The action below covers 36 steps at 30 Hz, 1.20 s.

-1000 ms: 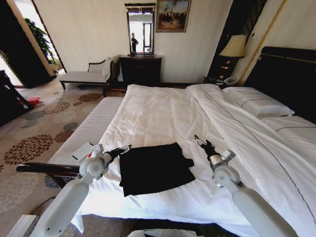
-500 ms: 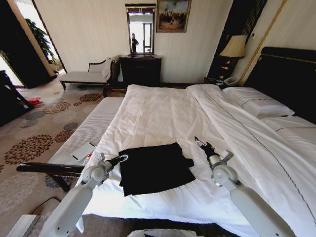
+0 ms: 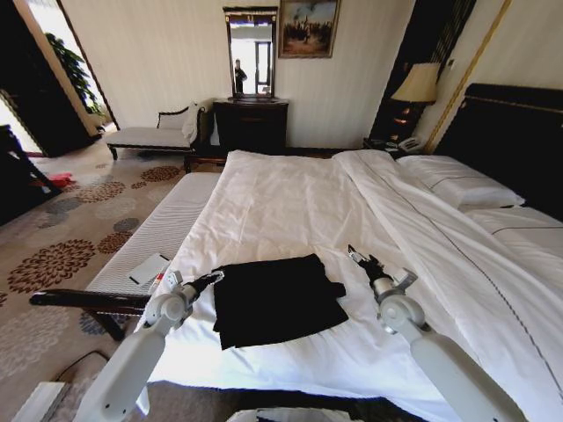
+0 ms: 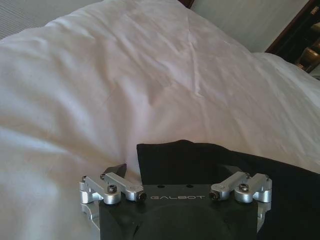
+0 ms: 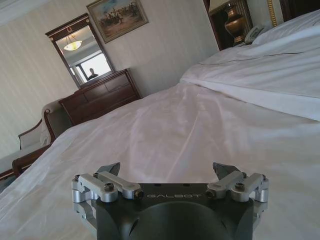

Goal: Fold the clothes on the bed.

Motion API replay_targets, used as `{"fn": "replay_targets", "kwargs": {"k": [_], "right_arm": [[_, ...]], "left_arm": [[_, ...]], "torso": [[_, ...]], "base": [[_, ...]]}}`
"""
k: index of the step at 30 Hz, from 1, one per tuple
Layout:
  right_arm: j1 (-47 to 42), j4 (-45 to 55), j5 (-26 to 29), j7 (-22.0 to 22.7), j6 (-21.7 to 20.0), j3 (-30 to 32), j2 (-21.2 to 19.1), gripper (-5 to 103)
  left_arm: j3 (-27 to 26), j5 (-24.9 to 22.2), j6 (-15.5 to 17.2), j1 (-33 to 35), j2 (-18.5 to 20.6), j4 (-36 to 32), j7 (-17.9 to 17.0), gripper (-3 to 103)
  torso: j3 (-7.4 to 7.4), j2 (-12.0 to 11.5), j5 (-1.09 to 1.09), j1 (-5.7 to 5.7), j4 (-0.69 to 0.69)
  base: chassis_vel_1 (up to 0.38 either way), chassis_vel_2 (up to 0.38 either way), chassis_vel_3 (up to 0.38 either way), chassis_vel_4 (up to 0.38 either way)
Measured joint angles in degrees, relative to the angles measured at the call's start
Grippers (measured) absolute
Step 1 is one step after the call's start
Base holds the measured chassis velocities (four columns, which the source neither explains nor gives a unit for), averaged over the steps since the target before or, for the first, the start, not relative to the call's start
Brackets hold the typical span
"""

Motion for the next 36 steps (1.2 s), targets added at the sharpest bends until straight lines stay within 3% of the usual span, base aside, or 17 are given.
{"fn": "replay_targets", "kwargs": {"k": [6,11,12,13,15,18,24,27,31,36], "right_arm": [[0.3,-0.1,0.0,0.4,-0.2,0.0,-0.1,100],[0.6,-0.4,0.0,0.6,-0.3,-0.3,-0.2,100],[0.6,-0.4,0.0,0.6,-0.3,-0.3,-0.2,100],[0.7,-0.5,0.0,0.6,-0.4,-0.4,-0.2,100],[0.7,-0.6,-0.1,0.6,-0.4,-0.5,-0.2,100],[0.9,-0.9,-0.2,0.7,-0.4,-0.8,-0.1,100],[1.2,-1.0,-0.2,0.9,-0.5,-1.1,0.0,100],[1.5,-1.1,-0.3,1.1,-0.5,-1.4,0.1,100],[1.7,-1.1,-0.4,1.3,-0.6,-1.7,0.2,100],[1.9,-1.1,-0.4,1.5,-0.7,-1.9,0.4,100]], "left_arm": [[0.7,1.2,-0.7,-0.7,-1.2,1.3,-0.2,89],[0.8,1.5,-1.7,-1.6,-1.8,2.2,-0.3,68],[0.8,1.5,-1.9,-1.7,-1.9,2.3,-0.3,68],[0.7,1.5,-2.2,-1.9,-1.9,2.4,-0.3,57],[0.6,1.5,-2.5,-2.0,-2.0,2.5,-0.3,57],[0.3,1.4,-3.2,-2.3,-2.0,2.7,-0.3,41],[-0.4,1.3,-3.9,-2.4,-2.0,2.7,-0.4,24],[-0.9,1.2,-4.1,-2.1,-1.8,2.4,-0.4,8],[-1.3,1.2,-4.1,-1.7,-1.8,2.2,-0.4,2],[-1.6,1.9,-4.2,-1.0,-1.7,2.1,-0.3,2]], "torso": [[0.00,0.0,0.01,0.00,0.00],[0.00,0.0,0.00,0.00,0.00],[0.00,0.0,0.00,0.00,-0.01],[0.00,0.0,0.00,0.00,-0.01],[0.00,0.0,0.00,0.00,-0.01],[0.00,0.0,-0.01,0.00,-0.01],[0.00,0.0,0.00,0.00,-0.01],[0.00,0.0,-0.01,0.00,0.00],[0.00,0.0,0.00,0.00,-0.01],[0.00,0.0,-0.01,0.00,0.00]], "base": [[0.000,0.000,0.000,0.000],[0.000,0.000,0.000,0.000],[0.000,0.000,0.000,0.000],[0.000,0.000,0.000,0.000],[0.000,0.000,0.000,0.000],[0.000,0.000,0.000,0.000],[0.000,0.000,0.000,0.000],[0.000,0.000,0.000,0.000],[0.000,0.000,0.000,0.000],[0.000,0.000,0.000,0.000]]}}
